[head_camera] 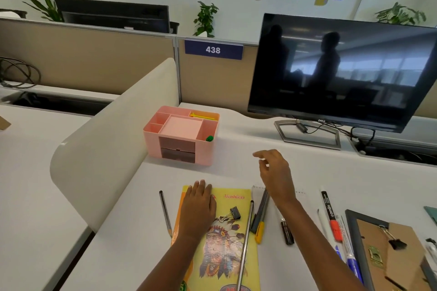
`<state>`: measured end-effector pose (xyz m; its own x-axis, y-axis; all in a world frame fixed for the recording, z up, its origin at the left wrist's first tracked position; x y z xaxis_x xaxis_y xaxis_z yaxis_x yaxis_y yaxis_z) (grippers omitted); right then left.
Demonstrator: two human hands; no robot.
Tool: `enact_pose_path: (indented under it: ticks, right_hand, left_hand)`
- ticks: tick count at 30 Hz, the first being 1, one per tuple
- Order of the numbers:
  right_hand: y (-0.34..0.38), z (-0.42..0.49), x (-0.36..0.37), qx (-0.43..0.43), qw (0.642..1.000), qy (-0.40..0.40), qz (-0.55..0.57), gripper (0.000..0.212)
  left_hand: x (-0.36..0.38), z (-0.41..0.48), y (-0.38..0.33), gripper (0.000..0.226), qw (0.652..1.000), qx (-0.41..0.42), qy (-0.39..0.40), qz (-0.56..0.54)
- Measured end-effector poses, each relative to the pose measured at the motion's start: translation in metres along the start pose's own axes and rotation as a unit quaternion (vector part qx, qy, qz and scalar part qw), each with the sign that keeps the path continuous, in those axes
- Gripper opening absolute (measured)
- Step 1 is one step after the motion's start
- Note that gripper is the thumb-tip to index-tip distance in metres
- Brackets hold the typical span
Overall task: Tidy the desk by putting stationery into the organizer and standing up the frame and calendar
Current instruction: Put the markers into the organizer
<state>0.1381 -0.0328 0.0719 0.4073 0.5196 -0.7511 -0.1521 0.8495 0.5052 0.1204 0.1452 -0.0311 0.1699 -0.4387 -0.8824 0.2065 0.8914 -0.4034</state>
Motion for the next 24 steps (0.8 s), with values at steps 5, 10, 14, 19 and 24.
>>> enact_pose_path:
  ticks: [5, 10, 14, 19, 24]
  right_hand:
    - [-0.082, -0.044, -0.023, 0.133, 0.989, 0.027, -0.063, 0.026]
    - [-0.13, -0.079, -0.039, 0.231, 0.958, 0.056, -0.16, 0.034]
    - [-0.15, -0.092, -0.041, 0.261, 0.942, 0.062, -0.201, 0.036]
    - [-0.158, -0.093, -0.038, 0.277, 0.931, 0.092, -0.218, 0.039]
    - [-0.158, -0.089, -0.031, 0.272, 0.934, 0.122, -0.2, 0.039]
  left_hand:
    - [0.003, 0.001, 0.0, 0.046, 1.0, 0.003, 0.015, 0.02]
    - [0.012, 0.002, 0.004, 0.07, 0.998, 0.013, 0.05, 0.029]
    - [0.016, 0.002, 0.006, 0.078, 0.998, 0.017, 0.046, 0.041]
    - [0.014, 0.002, 0.005, 0.076, 0.998, 0.018, 0.037, 0.05]
    - [0.009, 0.002, 0.002, 0.048, 0.998, 0.01, 0.032, 0.058]
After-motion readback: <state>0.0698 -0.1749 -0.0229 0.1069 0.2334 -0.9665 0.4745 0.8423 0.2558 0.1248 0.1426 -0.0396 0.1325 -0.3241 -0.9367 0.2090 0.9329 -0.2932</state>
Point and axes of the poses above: each hand's wrist, its own z-axis towards the middle knuckle, its own x-axis out of the palm, y = z × x, the point moved 7 cm from there along z, towards the middle knuckle, and after that the axes turned 8 degrees about -z, right-handed, at the moved point
